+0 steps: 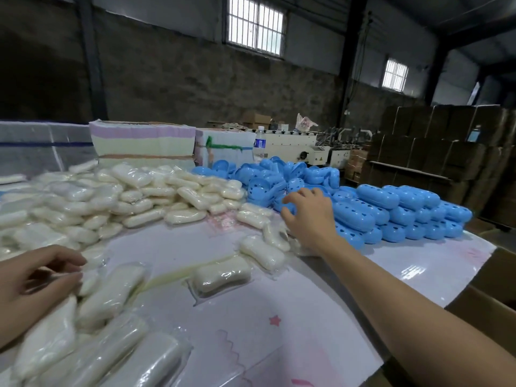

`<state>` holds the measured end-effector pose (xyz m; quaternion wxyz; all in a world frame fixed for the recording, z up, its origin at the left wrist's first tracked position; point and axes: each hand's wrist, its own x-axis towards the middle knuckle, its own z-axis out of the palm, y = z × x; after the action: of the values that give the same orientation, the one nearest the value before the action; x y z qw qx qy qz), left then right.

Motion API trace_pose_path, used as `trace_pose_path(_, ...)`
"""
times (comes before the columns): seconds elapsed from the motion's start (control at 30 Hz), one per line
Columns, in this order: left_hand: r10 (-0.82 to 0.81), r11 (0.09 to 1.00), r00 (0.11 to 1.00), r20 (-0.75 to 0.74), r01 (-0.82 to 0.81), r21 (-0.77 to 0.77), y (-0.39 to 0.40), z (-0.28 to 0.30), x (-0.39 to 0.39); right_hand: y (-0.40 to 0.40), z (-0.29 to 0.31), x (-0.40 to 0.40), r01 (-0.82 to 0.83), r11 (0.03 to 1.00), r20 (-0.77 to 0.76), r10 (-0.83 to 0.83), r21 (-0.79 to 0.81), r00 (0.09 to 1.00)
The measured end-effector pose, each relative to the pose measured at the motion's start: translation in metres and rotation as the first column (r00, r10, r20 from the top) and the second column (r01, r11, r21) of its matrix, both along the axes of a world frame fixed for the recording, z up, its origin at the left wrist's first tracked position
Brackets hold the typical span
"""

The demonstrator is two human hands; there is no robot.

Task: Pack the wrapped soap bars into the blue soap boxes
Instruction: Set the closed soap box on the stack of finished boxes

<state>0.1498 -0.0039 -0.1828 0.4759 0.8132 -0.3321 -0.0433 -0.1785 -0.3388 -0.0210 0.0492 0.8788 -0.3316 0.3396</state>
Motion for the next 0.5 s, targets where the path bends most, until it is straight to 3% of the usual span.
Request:
trace_pose_path(0.03,-0.031,0.999,1.0,-0.001,0.031,-0.043,0.004,-0.001,-0.001,0.016,0.003,0.013,-0.079,0.996,0.022,0.078,0.033,0.997)
trace_pose_path(0.1,-0.08,0.996,0.976,0.2,0.071,0.052,0.025,0.033,-0.033,0.051,0.007,0.039,-0.247,0.96,0.089,0.237,0.128,0.967)
trace_pose_path(0.17,-0.074,0.997,0.958,0.276,0.066,0.039,0.039,0.073,-0.051,0.087,0.011,0.065,-0.415,0.875,0.172,0.382,0.248,0.908)
trace_pose_path(0.23,-0.021,1.0,0.926,0.378,0.018,0.011,0.054,0.104,-0.075,0.121,0.012,0.09,-0.569,0.706,0.286,0.491,0.422,0.823)
trace_pose_path(0.3,-0.068,0.997,0.92,0.387,0.073,0.0,0.058,0.121,-0.093,0.154,0.012,0.112,-0.659,0.49,0.379,0.555,0.57,0.741)
trace_pose_path(0.37,-0.079,0.997,0.92,0.384,0.083,0.006,0.054,0.125,-0.102,0.183,0.014,0.133,-0.693,0.371,0.408,0.602,0.618,0.686)
trace_pose_path(0.5,-0.006,1.0,0.913,0.408,0.009,-0.005,0.057,0.131,-0.104,0.221,0.009,0.164,-0.713,0.398,0.374,0.648,0.577,0.664)
